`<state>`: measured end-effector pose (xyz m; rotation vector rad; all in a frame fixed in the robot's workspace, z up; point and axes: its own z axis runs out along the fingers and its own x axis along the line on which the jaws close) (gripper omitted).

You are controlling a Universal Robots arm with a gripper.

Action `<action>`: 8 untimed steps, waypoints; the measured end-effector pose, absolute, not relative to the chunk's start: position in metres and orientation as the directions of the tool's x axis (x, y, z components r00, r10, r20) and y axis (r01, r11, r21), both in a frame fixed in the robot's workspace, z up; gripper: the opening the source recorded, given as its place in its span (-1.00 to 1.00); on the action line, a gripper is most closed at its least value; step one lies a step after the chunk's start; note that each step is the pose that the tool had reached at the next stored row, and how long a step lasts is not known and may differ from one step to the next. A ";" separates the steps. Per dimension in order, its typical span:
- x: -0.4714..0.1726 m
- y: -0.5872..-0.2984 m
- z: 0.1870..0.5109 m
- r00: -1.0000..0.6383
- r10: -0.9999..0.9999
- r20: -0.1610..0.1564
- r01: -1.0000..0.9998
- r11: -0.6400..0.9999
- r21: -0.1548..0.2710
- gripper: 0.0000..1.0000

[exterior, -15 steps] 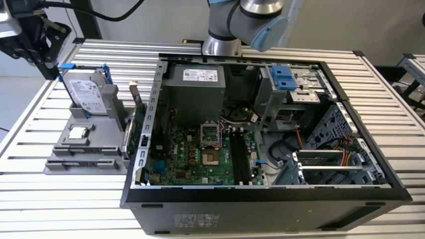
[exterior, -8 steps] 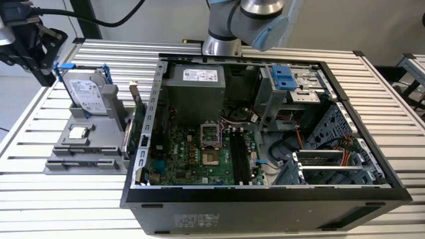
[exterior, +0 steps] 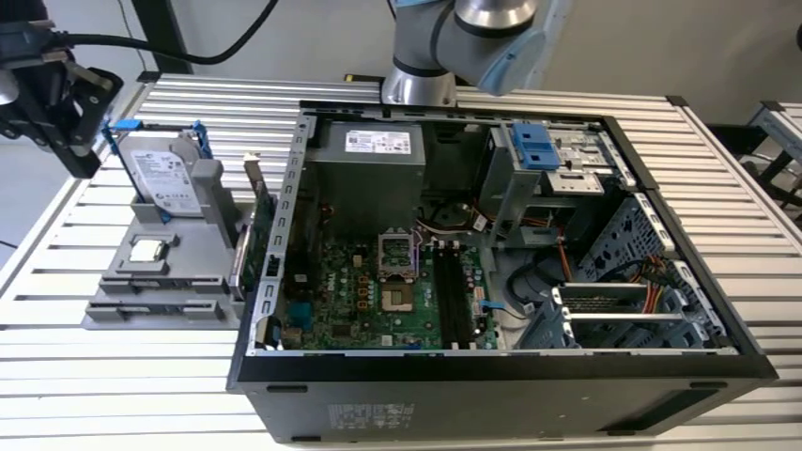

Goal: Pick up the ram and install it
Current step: 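Reach for the ram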

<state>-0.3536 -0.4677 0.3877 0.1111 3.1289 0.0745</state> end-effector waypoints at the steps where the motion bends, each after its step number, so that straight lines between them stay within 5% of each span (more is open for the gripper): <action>1: -0.352 -0.470 0.388 -0.997 0.071 -0.008 0.071 0.996 0.048 -1.00; 8: -0.343 -0.476 0.387 -0.998 0.068 -0.007 0.068 0.997 0.048 -1.00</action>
